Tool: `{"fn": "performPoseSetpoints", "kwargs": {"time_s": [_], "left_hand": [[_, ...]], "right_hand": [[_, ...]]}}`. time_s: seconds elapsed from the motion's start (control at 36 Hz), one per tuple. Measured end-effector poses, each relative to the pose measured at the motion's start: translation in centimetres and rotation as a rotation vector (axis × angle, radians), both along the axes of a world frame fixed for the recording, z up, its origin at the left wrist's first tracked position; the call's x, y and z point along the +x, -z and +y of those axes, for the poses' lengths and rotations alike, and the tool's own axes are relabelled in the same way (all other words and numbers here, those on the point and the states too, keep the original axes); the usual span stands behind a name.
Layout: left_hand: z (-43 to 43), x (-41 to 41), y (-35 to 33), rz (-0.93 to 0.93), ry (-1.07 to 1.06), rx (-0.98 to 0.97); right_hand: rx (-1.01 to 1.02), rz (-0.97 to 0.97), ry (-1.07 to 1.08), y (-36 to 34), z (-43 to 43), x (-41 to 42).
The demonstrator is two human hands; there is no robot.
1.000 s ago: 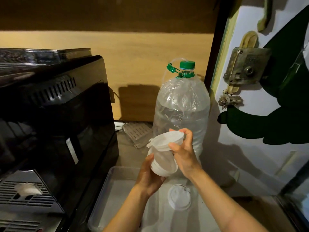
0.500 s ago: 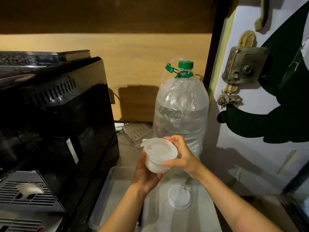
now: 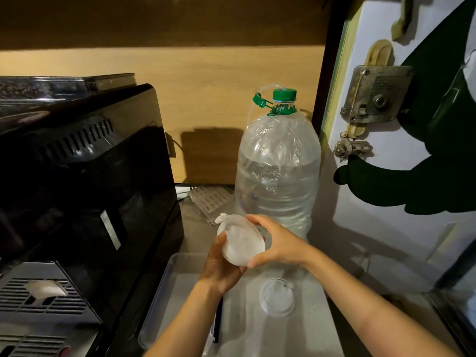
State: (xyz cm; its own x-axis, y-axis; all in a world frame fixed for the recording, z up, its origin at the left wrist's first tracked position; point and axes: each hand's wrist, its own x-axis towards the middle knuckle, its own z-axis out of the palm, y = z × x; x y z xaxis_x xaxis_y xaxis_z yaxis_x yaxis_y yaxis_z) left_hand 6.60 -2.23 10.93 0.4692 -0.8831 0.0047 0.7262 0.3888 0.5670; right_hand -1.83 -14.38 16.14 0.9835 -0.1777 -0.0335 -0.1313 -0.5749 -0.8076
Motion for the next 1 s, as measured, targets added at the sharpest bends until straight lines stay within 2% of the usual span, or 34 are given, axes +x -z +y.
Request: {"fn": "performPoseSetpoints", "kwargs": {"time_s": [0.22, 0.39, 0.61, 0.72, 1.0], "left_hand": [[0.4, 0.3, 0.7, -0.059, -0.004, 0.096], [1.3, 0.5, 1.6, -0.088, -0.021, 0.206], [2.9, 1.0, 2.9, -0.039, -0.037, 0.275], [3.4, 0.8, 2.8, -0.070, -0.033, 0.310], [4.5, 0.6, 3.2, -0.059, -0.056, 0.381]], "right_hand": [[-0.151, 0.055, -0.012, 0.9, 0.2, 0.2], [-0.127, 0.125, 0.017, 2.1, -1.4, -0.2], [-0.669, 0.499, -0.163, 7.5, -3.5, -0.6], [-0.920, 0.587, -0.311, 10.0, -3.2, -0.3], [-1.146, 0.644, -0.466, 13.3, -1.9, 0.5]]}}
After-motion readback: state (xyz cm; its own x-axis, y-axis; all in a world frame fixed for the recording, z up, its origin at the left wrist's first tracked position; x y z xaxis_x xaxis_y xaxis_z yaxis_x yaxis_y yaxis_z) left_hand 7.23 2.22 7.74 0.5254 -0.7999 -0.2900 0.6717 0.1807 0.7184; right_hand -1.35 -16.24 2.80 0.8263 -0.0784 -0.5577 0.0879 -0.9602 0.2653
